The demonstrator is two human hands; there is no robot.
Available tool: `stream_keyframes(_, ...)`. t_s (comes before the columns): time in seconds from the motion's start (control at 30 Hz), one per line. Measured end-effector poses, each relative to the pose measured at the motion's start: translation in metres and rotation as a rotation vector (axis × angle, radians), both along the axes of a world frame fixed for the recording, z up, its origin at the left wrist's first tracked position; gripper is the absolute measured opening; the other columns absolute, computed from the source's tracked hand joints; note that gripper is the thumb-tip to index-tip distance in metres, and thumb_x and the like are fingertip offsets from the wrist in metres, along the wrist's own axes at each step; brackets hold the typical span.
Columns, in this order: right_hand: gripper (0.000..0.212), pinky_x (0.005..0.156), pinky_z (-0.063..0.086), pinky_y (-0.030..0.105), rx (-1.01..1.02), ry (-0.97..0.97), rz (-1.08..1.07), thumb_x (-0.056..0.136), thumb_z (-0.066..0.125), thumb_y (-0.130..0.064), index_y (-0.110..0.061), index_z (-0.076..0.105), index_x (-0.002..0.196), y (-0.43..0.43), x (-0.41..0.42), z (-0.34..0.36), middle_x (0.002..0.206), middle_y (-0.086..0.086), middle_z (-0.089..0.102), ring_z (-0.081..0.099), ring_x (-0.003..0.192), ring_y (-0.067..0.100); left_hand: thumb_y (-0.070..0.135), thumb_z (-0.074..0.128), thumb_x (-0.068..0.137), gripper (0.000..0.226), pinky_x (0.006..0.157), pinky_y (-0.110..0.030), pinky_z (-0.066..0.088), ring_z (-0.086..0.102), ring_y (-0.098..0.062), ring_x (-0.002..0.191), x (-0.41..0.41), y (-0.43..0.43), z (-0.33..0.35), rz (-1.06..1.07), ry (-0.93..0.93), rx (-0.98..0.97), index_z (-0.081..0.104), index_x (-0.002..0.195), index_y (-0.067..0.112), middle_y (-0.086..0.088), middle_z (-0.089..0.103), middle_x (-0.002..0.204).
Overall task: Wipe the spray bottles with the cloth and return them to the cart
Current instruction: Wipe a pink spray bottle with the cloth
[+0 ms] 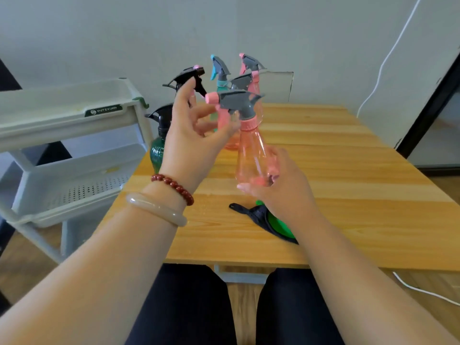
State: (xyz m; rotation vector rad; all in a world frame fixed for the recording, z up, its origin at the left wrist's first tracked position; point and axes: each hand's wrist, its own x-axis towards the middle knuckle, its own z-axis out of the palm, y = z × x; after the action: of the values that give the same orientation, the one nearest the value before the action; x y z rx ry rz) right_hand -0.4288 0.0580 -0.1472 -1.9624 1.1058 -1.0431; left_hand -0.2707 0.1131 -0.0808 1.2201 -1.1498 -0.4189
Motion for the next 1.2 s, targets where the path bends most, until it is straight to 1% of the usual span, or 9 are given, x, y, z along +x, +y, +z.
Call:
stream_keyframes(0.17, 0.079, 0.069, 0.043, 0.015, 0.096, 0.055, -0.006, 0.071, 0.086, -0.040, -0.046, 0.036, 0.132, -0.014, 0.007, -0.001, 0.090, -0.037, 0.055, 0.059, 0.081, -0.017, 0.033, 0.062, 0.095, 0.041, 0.077, -0.007, 0.045, 0.058, 0.014, 0.096, -0.011, -0.024, -0.040, -0.057, -0.064, 0.252, 0.052, 0.134, 0.033, 0.025, 0.062, 0.112)
stream_keyframes(0.33, 0.087, 0.069, 0.042, 0.014, 0.133, 0.207, 0.030, 0.073, 0.082, -0.046, -0.046, 0.031, 0.144, -0.031, 0.004, -0.004, 0.090, -0.034, 0.052, 0.055, 0.078, -0.017, 0.030, 0.055, 0.099, 0.033, 0.079, -0.010, 0.042, 0.058, 0.003, 0.102, -0.012, -0.042, -0.051, -0.131, -0.121, 0.353, 0.055, 0.132, 0.031, 0.017, 0.063, 0.120)
stream_keyframes(0.4, 0.095, 0.081, 0.047, 0.017, 0.127, 0.195, 0.024, 0.066, 0.081, -0.057, -0.049, 0.030, 0.145, -0.035, 0.004, -0.008, 0.103, -0.028, 0.056, 0.057, 0.093, -0.010, 0.032, 0.056, 0.098, 0.029, 0.089, -0.016, 0.044, 0.056, 0.003, 0.108, -0.011, -0.046, -0.051, -0.140, -0.148, 0.368, 0.055, 0.127, 0.034, 0.022, 0.061, 0.116)
stream_keyframes(0.5, 0.118, 0.105, 0.040, 0.031, 0.130, 0.204, -0.014, 0.062, 0.081, -0.064, -0.037, 0.015, 0.156, -0.039, 0.004, -0.014, 0.140, -0.006, 0.050, 0.047, 0.130, 0.015, 0.033, 0.055, 0.098, 0.019, 0.080, -0.009, 0.039, 0.053, 0.007, 0.100, -0.010, -0.053, -0.050, -0.105, -0.225, 0.374, 0.055, 0.115, 0.040, 0.022, 0.058, 0.110)
stream_keyframes(0.63, 0.119, 0.098, 0.029, 0.021, 0.095, 0.205, -0.074, 0.071, 0.079, -0.056, -0.023, 0.004, 0.157, -0.037, 0.000, -0.016, 0.152, -0.002, 0.038, 0.033, 0.140, 0.015, 0.042, 0.060, 0.093, 0.050, 0.092, -0.015, 0.037, 0.047, -0.006, 0.114, -0.010, -0.064, -0.054, 0.064, -0.396, 0.315, 0.052, 0.138, 0.022, 0.007, 0.048, 0.129)
stream_keyframes(0.8, 0.097, 0.112, 0.030, 0.033, 0.098, 0.268, -0.145, 0.086, 0.069, -0.049, -0.017, 0.012, 0.157, -0.037, -0.004, -0.017, 0.155, 0.000, 0.034, 0.026, 0.145, 0.020, 0.031, 0.063, 0.094, 0.066, 0.102, -0.025, 0.040, 0.041, -0.003, 0.122, -0.011, -0.067, -0.057, -0.059, -0.321, 0.364, 0.028, 0.149, 0.025, 0.008, 0.043, 0.141)
stream_keyframes(0.93, 0.079, 0.114, 0.026, 0.034, 0.103, 0.310, -0.155, 0.092, 0.058, -0.034, -0.016, 0.016, 0.157, -0.037, -0.003, -0.016, 0.156, 0.004, 0.031, 0.022, 0.147, 0.022, 0.041, 0.069, 0.088, 0.080, 0.100, -0.024, 0.032, 0.040, -0.013, 0.128, -0.010, -0.076, -0.059, 0.069, -0.416, 0.359, 0.025, 0.152, 0.022, -0.004, 0.038, 0.148)
stream_keyframes(1.07, 0.076, 0.116, 0.024, 0.034, 0.086, 0.352, -0.148, 0.094, 0.056, -0.031, -0.020, 0.014, 0.157, -0.037, -0.003, -0.016, 0.156, 0.002, 0.030, 0.019, 0.148, 0.021, 0.043, 0.066, 0.089, 0.098, 0.113, -0.030, 0.018, 0.017, -0.020, 0.146, -0.012, -0.082, -0.067, 0.045, -0.402, 0.435, 0.000, 0.157, 0.018, -0.007, 0.015, 0.159)
stream_keyframes(1.2, 0.070, 0.123, 0.010, 0.039, 0.030, 0.584, -0.118, 0.099, 0.050, -0.038, -0.017, 0.015, 0.157, -0.045, 0.004, -0.017, 0.160, 0.006, 0.021, 0.009, 0.150, 0.024, 0.038, 0.068, 0.090, 0.091, 0.112, -0.029, 0.025, 0.028, -0.022, 0.143, -0.009, -0.085, -0.075, 0.148, -0.413, 0.369, 0.010, 0.155, 0.012, -0.009, 0.029, 0.155)
